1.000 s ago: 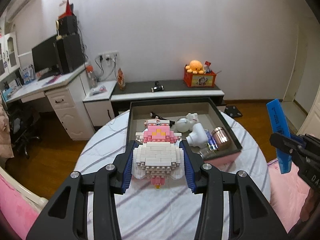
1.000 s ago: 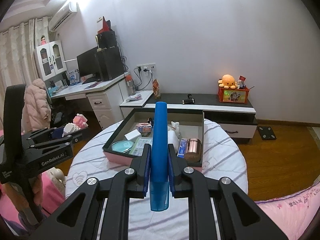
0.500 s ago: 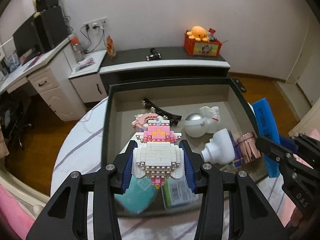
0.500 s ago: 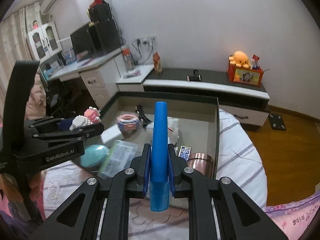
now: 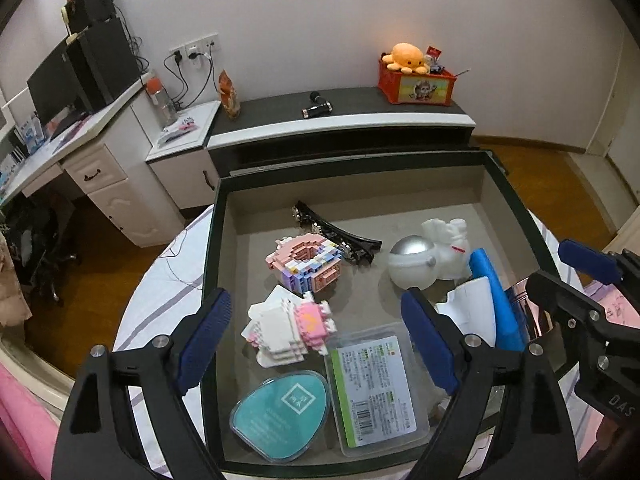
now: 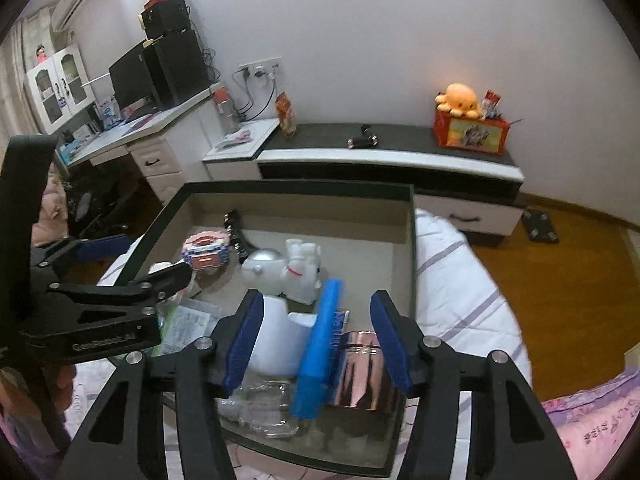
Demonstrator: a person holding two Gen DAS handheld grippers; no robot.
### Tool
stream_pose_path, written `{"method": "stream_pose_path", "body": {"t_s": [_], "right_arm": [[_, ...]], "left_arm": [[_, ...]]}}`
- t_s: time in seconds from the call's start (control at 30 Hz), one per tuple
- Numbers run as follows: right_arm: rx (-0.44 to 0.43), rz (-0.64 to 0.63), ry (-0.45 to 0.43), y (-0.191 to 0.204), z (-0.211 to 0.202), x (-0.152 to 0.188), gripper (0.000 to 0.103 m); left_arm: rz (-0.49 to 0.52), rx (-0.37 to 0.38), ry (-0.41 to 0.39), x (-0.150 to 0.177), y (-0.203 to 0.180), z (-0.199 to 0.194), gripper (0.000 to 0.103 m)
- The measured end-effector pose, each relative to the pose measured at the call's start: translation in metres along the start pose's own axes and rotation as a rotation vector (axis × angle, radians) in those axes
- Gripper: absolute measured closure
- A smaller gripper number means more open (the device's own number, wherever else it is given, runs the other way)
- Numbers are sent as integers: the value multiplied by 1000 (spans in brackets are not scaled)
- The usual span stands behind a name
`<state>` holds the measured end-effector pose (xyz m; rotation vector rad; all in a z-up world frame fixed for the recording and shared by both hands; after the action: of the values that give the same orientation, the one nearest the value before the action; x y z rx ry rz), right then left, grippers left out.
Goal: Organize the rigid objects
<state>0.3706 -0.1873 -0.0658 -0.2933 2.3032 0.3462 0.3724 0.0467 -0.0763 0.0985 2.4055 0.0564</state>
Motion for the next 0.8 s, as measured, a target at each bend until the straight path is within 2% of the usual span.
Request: {"method": "stream_pose_path", "body": {"t_s": [0.27, 0.5, 0.63, 0.8], "right_arm": [[18, 8, -7, -3, -14, -2, 44], [55, -37, -69, 8, -51, 1, 44], [90, -60, -130, 19, -83, 8, 25], [104, -77, -170, 33, -120, 25, 24]], "left_arm": [[2, -12, -20, 1, -2, -14, 15], [0, -2, -86, 10, -8, -54, 15], [4, 3, -152, 21, -9, -84, 12], [-32, -6, -222, 46, -7, -124, 9]]}}
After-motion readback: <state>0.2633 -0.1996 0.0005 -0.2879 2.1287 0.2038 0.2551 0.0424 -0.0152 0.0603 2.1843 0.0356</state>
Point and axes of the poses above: each gripper's, at about its wrist camera, not at the fingertips, and z roughly the way its jaws point, y to its left, x to its underside, the point moved 1 cm from there along z, roughly the way its jaws point, and after that the axes turned 6 degrees about -y, right-handed, at the moved point
